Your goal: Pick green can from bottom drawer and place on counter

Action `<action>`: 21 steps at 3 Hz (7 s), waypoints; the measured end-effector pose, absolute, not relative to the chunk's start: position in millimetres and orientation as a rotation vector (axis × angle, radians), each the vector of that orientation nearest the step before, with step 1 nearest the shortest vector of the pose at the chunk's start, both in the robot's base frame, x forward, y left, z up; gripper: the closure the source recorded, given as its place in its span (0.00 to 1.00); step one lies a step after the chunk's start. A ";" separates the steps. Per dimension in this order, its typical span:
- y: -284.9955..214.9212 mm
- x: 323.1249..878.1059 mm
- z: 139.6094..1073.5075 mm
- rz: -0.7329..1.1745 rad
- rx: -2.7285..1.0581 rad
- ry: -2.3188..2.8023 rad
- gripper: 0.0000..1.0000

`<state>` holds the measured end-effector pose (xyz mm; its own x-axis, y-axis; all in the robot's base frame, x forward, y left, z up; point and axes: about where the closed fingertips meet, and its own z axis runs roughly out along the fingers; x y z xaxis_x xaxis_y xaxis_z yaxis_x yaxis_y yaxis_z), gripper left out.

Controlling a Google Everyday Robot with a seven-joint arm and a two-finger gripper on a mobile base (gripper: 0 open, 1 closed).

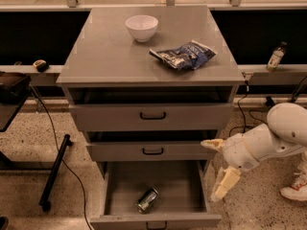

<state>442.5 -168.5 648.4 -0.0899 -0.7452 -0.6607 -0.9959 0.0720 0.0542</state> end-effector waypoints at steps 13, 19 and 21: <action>-51.1 552.3 205.6 0.779 -1.277 1.882 0.00; 32.9 576.3 145.4 0.636 -1.661 1.780 0.00; 31.9 573.1 124.9 0.612 -1.754 1.883 0.19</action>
Offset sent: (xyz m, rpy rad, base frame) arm 0.0746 0.0312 -0.1629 0.1957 -0.0192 -0.2736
